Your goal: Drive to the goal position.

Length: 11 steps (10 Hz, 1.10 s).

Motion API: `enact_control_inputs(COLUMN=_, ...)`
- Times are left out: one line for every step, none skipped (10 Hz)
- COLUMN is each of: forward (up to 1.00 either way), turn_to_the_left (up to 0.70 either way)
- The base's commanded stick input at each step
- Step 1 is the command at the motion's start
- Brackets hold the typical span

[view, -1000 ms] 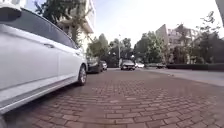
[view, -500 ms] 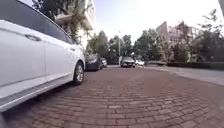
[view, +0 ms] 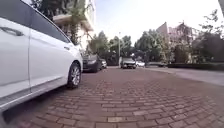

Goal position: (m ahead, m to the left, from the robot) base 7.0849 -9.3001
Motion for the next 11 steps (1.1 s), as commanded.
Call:
enact_control_inputs(forward=0.7, turn_to_the_left=0.0)
enact_control_inputs(forward=0.7, turn_to_the_left=0.0)
enact_control_inputs(forward=0.7, turn_to_the_left=0.0)
enact_control_inputs(forward=0.7, turn_to_the_left=0.0)
enact_control_inputs(forward=0.7, turn_to_the_left=0.0)
enact_control_inputs(forward=0.7, turn_to_the_left=0.0)
enact_control_inputs(forward=0.7, turn_to_the_left=0.0)
enact_control_inputs(forward=0.7, turn_to_the_left=0.0)
enact_control_inputs(forward=0.7, turn_to_the_left=0.0)
enact_control_inputs(forward=0.7, turn_to_the_left=0.0)
enact_control_inputs(forward=0.7, turn_to_the_left=0.0)
